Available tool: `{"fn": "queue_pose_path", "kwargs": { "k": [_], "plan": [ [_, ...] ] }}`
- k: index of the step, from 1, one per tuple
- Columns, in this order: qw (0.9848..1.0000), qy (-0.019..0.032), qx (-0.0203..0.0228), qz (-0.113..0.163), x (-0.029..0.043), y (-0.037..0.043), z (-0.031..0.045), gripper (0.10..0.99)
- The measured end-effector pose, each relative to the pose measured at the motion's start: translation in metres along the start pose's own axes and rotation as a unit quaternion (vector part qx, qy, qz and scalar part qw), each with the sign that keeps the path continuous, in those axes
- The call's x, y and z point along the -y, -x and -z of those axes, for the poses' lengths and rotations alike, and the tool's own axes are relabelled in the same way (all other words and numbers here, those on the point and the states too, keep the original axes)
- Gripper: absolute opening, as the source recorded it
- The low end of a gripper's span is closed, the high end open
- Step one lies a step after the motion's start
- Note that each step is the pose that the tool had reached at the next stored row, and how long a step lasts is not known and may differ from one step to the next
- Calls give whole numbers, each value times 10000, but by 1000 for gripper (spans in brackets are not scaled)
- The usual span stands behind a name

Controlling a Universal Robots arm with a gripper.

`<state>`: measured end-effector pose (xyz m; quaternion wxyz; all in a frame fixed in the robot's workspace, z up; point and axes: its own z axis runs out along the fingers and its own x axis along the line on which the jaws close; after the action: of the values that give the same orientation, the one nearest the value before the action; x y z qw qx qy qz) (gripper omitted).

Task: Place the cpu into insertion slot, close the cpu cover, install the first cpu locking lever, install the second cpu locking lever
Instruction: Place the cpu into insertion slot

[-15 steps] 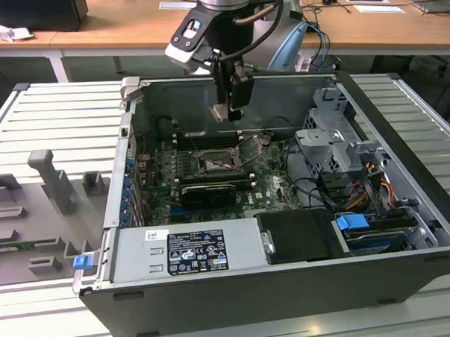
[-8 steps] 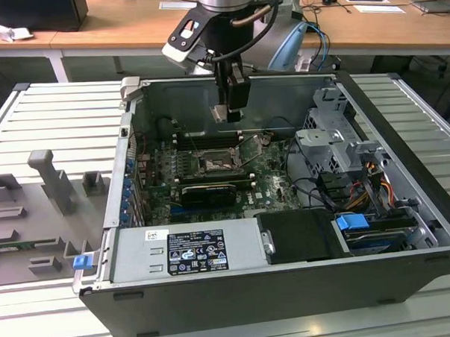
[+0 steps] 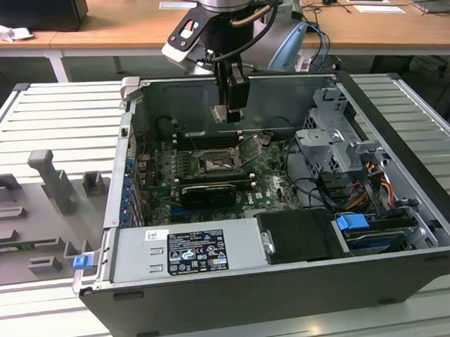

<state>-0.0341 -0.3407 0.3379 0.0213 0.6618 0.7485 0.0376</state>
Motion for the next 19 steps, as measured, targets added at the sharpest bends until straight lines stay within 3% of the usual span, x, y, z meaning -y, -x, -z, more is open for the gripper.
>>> {"fn": "queue_pose_path", "kwargs": {
  "k": [5, 10, 19],
  "plan": [
    [10000, 2, 7, -86, 1, 0, -9, 529],
    [9987, 9, 43, -508, 3, -1, -41, 529],
    [9987, 8, 43, -509, 9, -1, -92, 529]
  ]
}}
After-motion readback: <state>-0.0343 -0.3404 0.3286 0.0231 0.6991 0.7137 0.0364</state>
